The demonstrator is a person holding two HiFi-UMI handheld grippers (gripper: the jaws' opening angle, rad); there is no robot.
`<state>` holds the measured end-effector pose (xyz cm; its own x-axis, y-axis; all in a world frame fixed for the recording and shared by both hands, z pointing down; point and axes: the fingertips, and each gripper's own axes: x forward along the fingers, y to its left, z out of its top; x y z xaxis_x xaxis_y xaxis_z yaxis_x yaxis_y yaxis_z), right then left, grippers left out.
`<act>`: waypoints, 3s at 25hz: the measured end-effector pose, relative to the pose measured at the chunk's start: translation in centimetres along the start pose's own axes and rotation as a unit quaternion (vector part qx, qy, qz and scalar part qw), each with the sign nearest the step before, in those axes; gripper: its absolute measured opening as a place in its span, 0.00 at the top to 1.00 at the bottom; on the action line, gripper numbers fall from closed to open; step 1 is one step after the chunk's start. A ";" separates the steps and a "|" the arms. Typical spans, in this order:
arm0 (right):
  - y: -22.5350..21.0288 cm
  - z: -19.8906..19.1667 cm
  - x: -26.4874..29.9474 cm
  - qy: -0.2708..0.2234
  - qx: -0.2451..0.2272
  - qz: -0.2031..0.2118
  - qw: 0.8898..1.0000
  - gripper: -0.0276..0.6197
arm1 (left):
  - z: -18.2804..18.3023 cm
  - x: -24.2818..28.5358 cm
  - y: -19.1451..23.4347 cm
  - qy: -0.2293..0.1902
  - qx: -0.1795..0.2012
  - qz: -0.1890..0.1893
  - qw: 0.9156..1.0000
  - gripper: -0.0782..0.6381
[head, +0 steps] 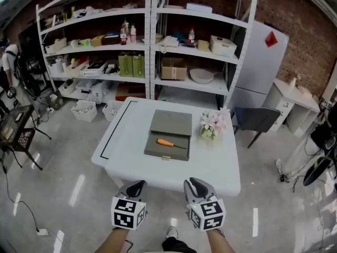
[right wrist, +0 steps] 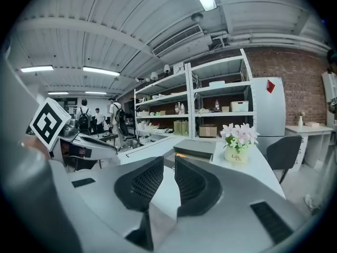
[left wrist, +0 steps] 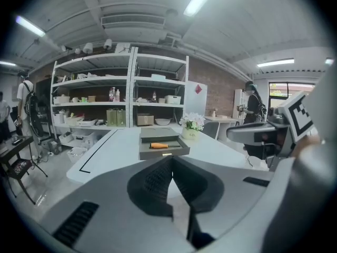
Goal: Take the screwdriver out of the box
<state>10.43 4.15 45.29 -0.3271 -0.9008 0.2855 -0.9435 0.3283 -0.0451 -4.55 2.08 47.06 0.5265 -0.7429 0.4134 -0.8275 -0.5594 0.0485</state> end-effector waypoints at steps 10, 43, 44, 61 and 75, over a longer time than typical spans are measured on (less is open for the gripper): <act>-3.5 2.2 5.2 -0.005 -0.012 0.034 0.999 0.79 | 2.8 5.5 1.1 0.008 -0.002 0.021 1.000 0.89; -5.8 2.2 22.0 0.096 -0.093 0.187 0.973 0.64 | 5.0 15.7 10.5 0.023 -0.033 0.078 0.996 0.89; -5.7 2.0 22.7 0.105 -0.098 0.191 0.971 0.64 | 5.1 16.2 11.1 0.024 -0.034 0.076 0.996 0.89; -3.9 -3.0 30.7 0.268 -0.204 0.280 0.899 0.64 | 5.6 23.0 16.6 0.042 -0.038 0.013 0.998 0.89; -4.1 -7.5 33.1 0.387 -0.259 0.297 0.834 0.65 | 4.0 26.7 18.5 0.066 -0.029 -0.034 0.997 0.89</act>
<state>3.88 -24.93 62.08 -0.4072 -0.1485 0.9012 -0.4128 0.9101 -0.0366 -4.97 -29.60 55.35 0.5551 -0.6471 0.5226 -0.8024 -0.5822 0.1314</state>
